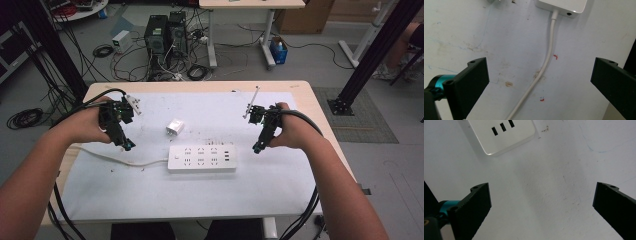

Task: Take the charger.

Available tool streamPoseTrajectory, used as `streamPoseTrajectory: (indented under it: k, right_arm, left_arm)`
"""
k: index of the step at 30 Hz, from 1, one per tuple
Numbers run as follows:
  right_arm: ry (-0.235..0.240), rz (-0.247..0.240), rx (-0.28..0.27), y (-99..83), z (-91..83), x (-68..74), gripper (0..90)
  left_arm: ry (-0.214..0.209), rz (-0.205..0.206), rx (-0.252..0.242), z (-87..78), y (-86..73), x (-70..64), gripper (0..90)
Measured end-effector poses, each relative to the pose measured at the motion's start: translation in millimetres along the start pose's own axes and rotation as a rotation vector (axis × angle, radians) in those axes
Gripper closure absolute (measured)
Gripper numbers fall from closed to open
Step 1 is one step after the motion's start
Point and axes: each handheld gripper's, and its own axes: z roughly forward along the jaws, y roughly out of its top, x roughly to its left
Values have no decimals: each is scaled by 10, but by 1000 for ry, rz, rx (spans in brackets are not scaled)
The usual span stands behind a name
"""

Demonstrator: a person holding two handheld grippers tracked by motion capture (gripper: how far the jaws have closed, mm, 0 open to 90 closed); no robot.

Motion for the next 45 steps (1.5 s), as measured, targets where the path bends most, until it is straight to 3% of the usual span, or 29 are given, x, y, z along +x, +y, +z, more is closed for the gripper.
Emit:
streamPoseTrajectory:
  k: [6, 7, 11, 12, 13, 14, 15, 16, 24, 25, 27, 30, 34, 36, 40, 42, 45]
  right_arm:
    - [-5, 4, -1, -3, -1, 2, 11]
    - [2, 13, -3, -30, -1, -4, 11]
    - [5, 17, -24, -82, 7, -36, 11]
    - [3, 28, -26, -96, 13, -41, 11]
    - [3, 28, -26, -96, 13, -41, 11]
    - [1, 33, -35, -122, 33, -51, 11]
    - [2, 32, -35, -128, 40, -53, 11]
    - [2, 32, -35, -128, 40, -53, 11]
    - [5, 26, -45, -154, 118, -13, 11]
    - [3, 21, -50, -171, 142, -11, 11]
    - [4, 24, -50, -178, 146, -7, 11]
    - [6, 33, -59, -224, 175, -11, 11]
    - [10, 42, -64, -255, 194, -15, 11]
    - [8, 46, -67, -271, 207, -14, 11]
    - [5, 50, -69, -277, 209, -10, 11]
    - [3, 50, -73, -270, 199, -4, 11]
    - [0, 47, -79, -263, 191, -1, 11]
  left_arm:
    - [10, -36, -9, 1, 4, 7, 17]
    - [7, -79, -28, 33, 13, 14, 17]
    - [8, -115, -24, 98, 37, 32, 17]
    - [22, -150, -23, 153, 55, 39, 17]
    - [22, -150, -23, 153, 55, 39, 17]
    - [20, -179, -31, 193, 63, 43, 17]
    - [26, -236, -53, 257, 81, 48, 17]
    - [26, -236, -53, 257, 81, 48, 17]
    - [44, -397, -99, 548, 172, 137, 17]
    - [56, -433, -112, 610, 198, 157, 17]
    - [56, -433, -112, 610, 198, 157, 17]
    - [84, -505, -134, 744, 288, 203, 17]
    - [96, -535, -150, 790, 335, 231, 17]
    - [106, -582, -174, 834, 375, 272, 17]
    - [114, -625, -196, 885, 418, 306, 17]
    - [119, -640, -215, 945, 473, 327, 17]
    - [115, -627, -217, 1002, 517, 345, 17]
